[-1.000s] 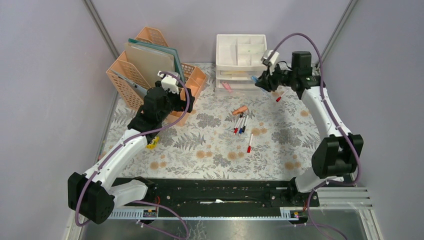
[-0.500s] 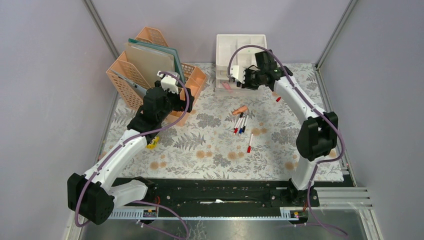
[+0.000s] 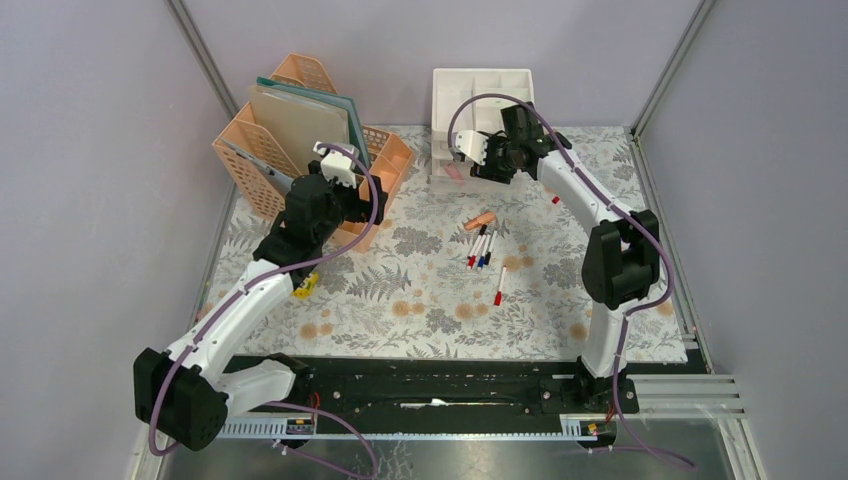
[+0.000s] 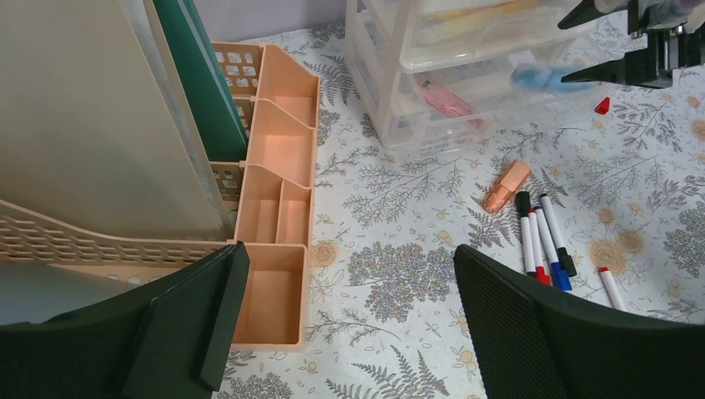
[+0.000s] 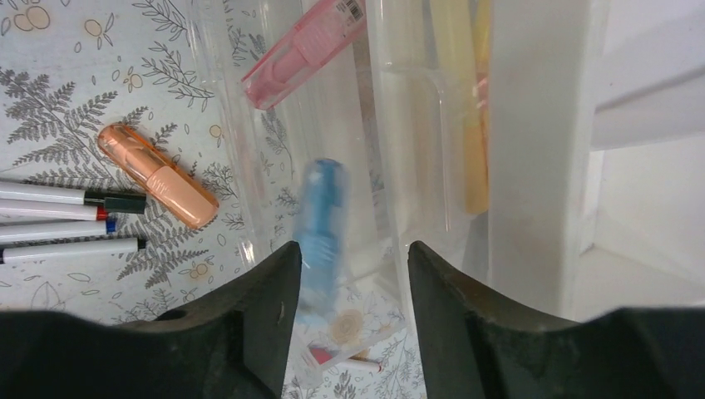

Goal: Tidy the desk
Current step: Place the stationery in the drawer.

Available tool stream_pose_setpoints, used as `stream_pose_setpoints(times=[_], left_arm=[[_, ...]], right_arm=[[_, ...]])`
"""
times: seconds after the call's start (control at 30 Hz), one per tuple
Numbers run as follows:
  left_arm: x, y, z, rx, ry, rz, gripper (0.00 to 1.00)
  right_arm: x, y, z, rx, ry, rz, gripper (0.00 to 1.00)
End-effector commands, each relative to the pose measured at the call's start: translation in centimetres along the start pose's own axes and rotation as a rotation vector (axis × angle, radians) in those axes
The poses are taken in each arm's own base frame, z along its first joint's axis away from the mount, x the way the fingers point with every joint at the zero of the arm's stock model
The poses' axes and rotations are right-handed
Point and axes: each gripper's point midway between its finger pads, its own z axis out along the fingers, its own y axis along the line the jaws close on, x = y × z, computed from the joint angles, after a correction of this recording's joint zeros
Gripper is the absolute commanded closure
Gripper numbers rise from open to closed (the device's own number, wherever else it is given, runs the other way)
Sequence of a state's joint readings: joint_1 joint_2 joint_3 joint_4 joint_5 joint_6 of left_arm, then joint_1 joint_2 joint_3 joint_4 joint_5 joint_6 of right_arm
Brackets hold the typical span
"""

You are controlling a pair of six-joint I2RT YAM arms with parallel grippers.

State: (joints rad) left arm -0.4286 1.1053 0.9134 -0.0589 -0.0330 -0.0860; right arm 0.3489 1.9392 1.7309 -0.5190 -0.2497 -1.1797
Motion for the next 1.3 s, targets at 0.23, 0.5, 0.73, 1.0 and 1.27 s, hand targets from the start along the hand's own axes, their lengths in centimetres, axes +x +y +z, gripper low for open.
stream_pose_setpoints(times=[0.23, 0.5, 0.73, 1.0, 1.27], left_arm=[[-1.9, 0.2, -0.6, -0.008, -0.059, 0.009, 0.01], [-1.9, -0.3, -0.5, 0.017, -0.054, 0.003, 0.01], [-1.5, -1.6, -0.3, 0.091, -0.039, -0.002, 0.01], [-0.6, -4.6, 0.2, 0.262, 0.002, -0.016, 0.01], [1.3, -8.9, 0.8, 0.519, 0.054, -0.06, 0.01]], right_arm=[[-3.0, -1.7, -1.8, 0.063, -0.094, 0.13, 0.28], [-6.1, 2.4, -5.6, -0.049, -0.245, 0.278, 0.15], [-7.5, 7.8, -8.8, -0.182, -0.342, 0.407, 0.11], [-6.3, 13.2, -12.0, -0.288, -0.415, 0.53, 0.08], [-2.1, 12.9, -15.5, -0.245, -0.534, 0.716, 0.07]])
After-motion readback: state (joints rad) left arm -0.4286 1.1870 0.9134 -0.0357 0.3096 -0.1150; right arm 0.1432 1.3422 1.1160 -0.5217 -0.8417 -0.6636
